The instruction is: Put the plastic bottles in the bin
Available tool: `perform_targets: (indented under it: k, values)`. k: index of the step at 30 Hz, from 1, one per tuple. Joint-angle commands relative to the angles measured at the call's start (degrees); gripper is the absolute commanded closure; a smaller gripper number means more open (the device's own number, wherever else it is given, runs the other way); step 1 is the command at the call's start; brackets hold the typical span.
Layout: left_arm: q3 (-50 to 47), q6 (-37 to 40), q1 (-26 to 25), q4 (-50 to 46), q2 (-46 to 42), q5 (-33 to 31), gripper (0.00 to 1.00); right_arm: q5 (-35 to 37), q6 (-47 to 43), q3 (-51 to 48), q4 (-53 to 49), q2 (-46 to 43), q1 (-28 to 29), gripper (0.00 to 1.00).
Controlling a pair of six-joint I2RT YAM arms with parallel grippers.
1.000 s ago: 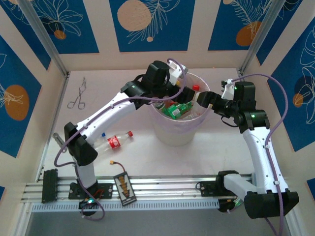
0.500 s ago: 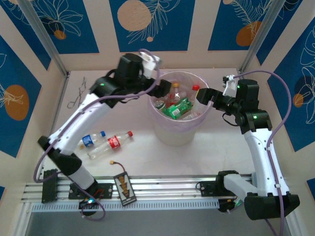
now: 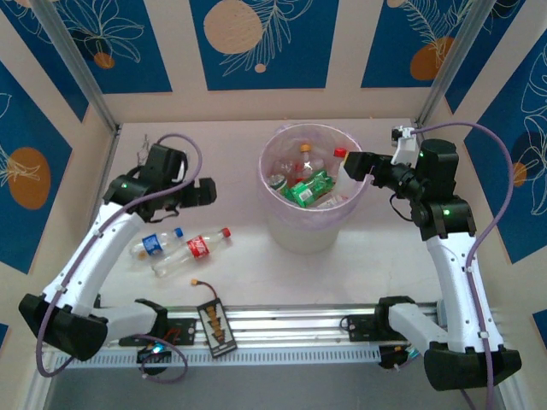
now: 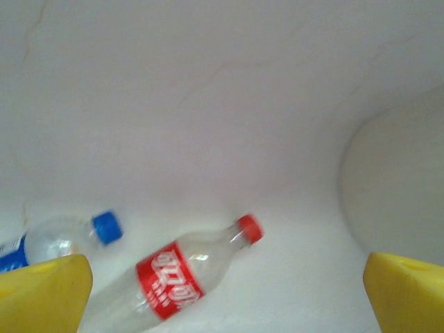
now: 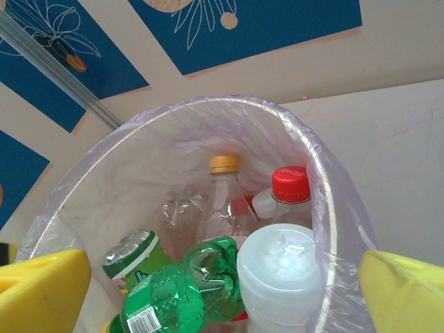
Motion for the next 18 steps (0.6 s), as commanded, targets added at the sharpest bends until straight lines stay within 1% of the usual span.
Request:
perform_targets:
  k: [1, 3, 6, 8, 9, 11, 13, 14, 18]
  values:
    - [-5.2, -9.1, 0.4, -3.4, -3.5, -4.0, 0.00, -0.3, -1.8, 0.4, 0.4, -1.1, -0.4, 0.01]
    - [-9.1, -13.7, 0.4, -3.0, -4.7, -3.8, 0.00, -0.6, -2.0, 0.5, 0.4, -1.3, -0.7, 0.01]
    - [-15.3, -23.7, -0.3, -0.4, -7.1, -2.6, 0.00, -1.1, -2.0, 0.2, 0.5, -1.2, -1.4, 0.01]
    - [-20.2, -33.3, -2.1, 3.2, -9.1, -2.0, 0.00, -2.1, -1.7, -0.1, 0.5, -0.9, -1.8, 0.01]
    - [-21.8, -36.8, -3.0, 4.8, -9.9, -2.4, 0.00, -2.4, -1.6, -0.1, 0.3, -0.7, -2.0, 0.01]
    - [-24.3, -44.1, -5.0, 7.4, -11.7, -5.2, 0.00, -2.8, -1.7, -0.2, 0.2, -0.6, -2.1, 0.01]
    - [-25.3, -51.7, -6.4, 7.2, -12.3, -7.8, 0.00, -2.8, -2.0, 0.0, -0.3, -0.4, -2.2, 0.01]
    - [-25.7, -55.6, -6.9, 6.8, -12.1, -8.4, 0.00, -2.8, -2.0, 0.3, -0.6, -0.3, -2.4, 0.01]
    - [-28.4, -67.0, -9.1, 8.4, -11.5, -10.4, 0.00, -3.3, -2.1, 0.2, -1.1, 0.0, -2.8, 0.01]
